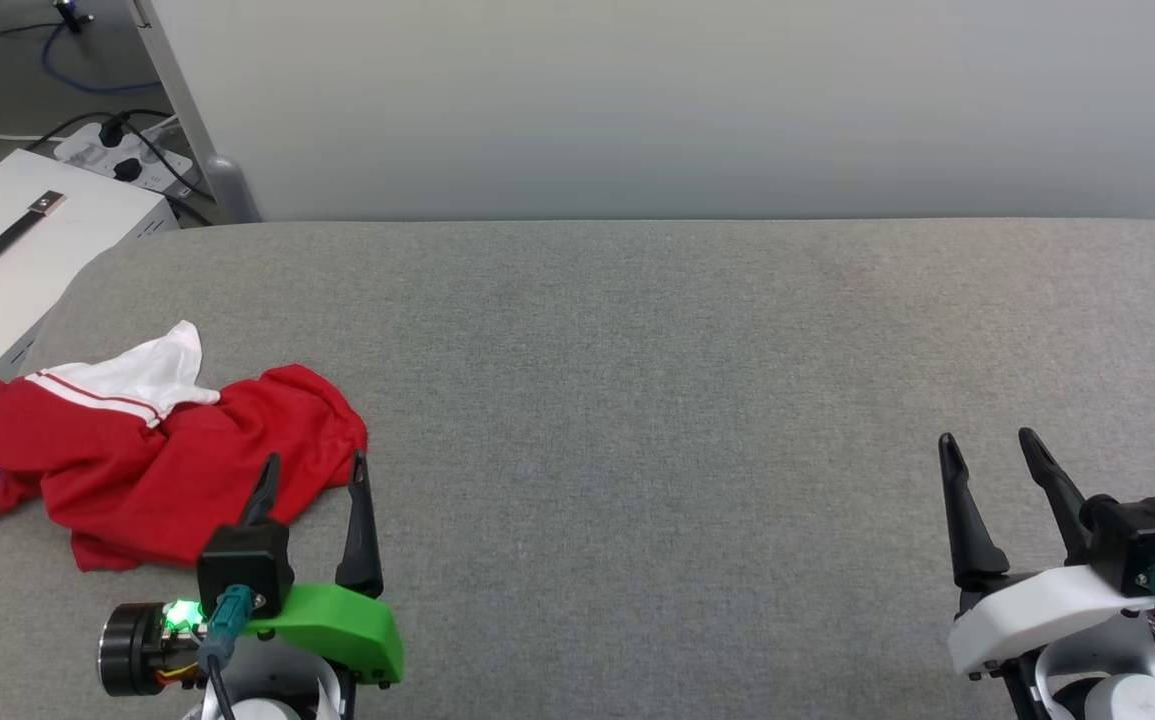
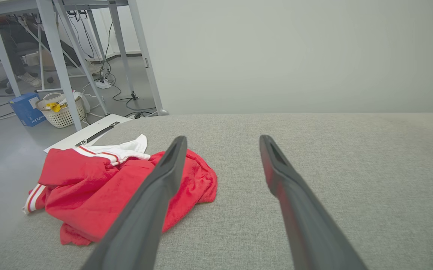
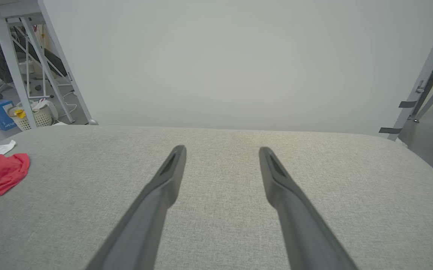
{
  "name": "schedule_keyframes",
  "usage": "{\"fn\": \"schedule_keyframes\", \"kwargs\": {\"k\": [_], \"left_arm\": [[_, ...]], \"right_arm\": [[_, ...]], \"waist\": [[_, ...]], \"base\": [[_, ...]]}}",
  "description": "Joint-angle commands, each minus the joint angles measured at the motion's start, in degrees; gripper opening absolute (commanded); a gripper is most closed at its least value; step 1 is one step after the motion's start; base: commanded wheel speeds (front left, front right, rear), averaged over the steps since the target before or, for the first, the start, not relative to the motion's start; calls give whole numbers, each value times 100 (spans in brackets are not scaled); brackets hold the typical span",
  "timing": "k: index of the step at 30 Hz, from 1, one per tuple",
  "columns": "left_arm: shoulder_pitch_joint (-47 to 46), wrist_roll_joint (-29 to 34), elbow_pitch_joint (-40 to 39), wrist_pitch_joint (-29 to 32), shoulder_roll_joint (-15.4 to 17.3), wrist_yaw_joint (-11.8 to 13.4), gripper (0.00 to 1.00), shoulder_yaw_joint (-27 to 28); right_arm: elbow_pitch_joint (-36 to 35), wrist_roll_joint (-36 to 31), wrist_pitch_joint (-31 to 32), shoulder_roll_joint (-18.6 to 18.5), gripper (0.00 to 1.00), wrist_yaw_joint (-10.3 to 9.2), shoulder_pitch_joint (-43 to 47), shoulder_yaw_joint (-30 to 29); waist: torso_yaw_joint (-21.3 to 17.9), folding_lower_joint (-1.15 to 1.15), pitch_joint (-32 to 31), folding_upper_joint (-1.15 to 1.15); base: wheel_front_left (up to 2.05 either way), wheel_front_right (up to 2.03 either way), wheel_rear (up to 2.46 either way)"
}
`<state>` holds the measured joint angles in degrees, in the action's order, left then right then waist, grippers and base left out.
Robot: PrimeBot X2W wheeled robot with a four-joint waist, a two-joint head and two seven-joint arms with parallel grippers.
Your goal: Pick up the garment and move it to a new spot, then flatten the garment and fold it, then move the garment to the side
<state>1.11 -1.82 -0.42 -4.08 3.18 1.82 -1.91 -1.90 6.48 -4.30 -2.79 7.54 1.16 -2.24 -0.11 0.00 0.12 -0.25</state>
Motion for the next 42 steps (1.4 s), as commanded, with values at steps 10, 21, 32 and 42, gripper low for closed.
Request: {"fn": "schedule_keyframes", "kwargs": {"k": [10, 21, 32, 42], "left_arm": [[37, -68, 30, -170, -12, 59, 100, -75], [50, -125, 75, -312, -15, 97, 100, -155], [70, -144, 153, -443, -18, 162, 100, -228], [88, -166, 216, -562, -20, 215, 100, -296]], "right_arm": [[0, 210, -161, -4, 100, -2, 115, -36], [30, 358, -301, -5, 100, -3, 167, -44], [93, 458, -430, -6, 100, -3, 235, -59], [149, 575, -547, -6, 100, -3, 304, -66]], "waist": [[1, 0, 17, 9], [6, 0, 44, 11], [11, 0, 65, 14], [24, 0, 79, 16]], "base": [[0, 0, 0], [0, 0, 0], [0, 0, 0], [0, 0, 0]]}}
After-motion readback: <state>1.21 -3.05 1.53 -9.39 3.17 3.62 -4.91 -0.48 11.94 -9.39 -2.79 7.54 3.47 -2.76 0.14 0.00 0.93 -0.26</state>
